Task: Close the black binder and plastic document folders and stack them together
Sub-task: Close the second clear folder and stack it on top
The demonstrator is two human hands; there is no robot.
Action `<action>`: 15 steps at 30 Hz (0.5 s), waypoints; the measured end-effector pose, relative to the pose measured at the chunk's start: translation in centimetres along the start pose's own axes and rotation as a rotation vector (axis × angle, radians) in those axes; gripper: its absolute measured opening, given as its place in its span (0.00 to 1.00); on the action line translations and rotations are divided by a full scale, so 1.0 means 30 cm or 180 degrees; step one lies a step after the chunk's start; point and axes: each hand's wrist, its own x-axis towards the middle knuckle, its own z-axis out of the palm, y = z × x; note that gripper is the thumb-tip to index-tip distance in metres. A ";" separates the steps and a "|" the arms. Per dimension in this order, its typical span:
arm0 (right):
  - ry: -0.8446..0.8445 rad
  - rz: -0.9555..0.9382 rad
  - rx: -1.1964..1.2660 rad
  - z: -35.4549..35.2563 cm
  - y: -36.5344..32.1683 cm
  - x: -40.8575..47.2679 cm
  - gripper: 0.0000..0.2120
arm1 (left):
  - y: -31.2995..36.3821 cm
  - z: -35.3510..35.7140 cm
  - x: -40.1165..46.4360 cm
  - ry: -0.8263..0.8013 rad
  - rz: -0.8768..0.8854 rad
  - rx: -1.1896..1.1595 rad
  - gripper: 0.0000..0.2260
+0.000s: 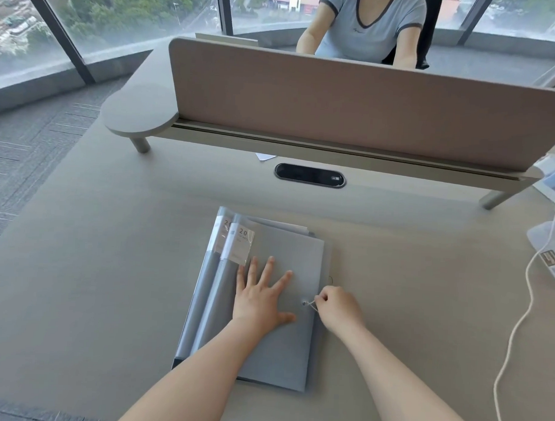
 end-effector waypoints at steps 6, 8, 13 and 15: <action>0.0135 0.0026 0.0245 0.002 -0.044 0.048 0.10 | -0.002 0.001 -0.003 0.0002 -0.0012 0.0012 0.42; 0.0245 0.0094 0.0450 0.012 -0.038 0.047 0.09 | -0.004 0.001 -0.003 0.0020 0.0009 0.0030 0.43; 0.0625 0.0283 0.1050 0.010 0.012 0.018 0.11 | -0.044 -0.013 -0.003 0.0191 0.0122 0.0015 0.42; 0.0471 0.0432 0.1213 0.010 0.016 0.010 0.10 | -0.072 -0.029 -0.004 0.0330 0.0095 -0.0008 0.40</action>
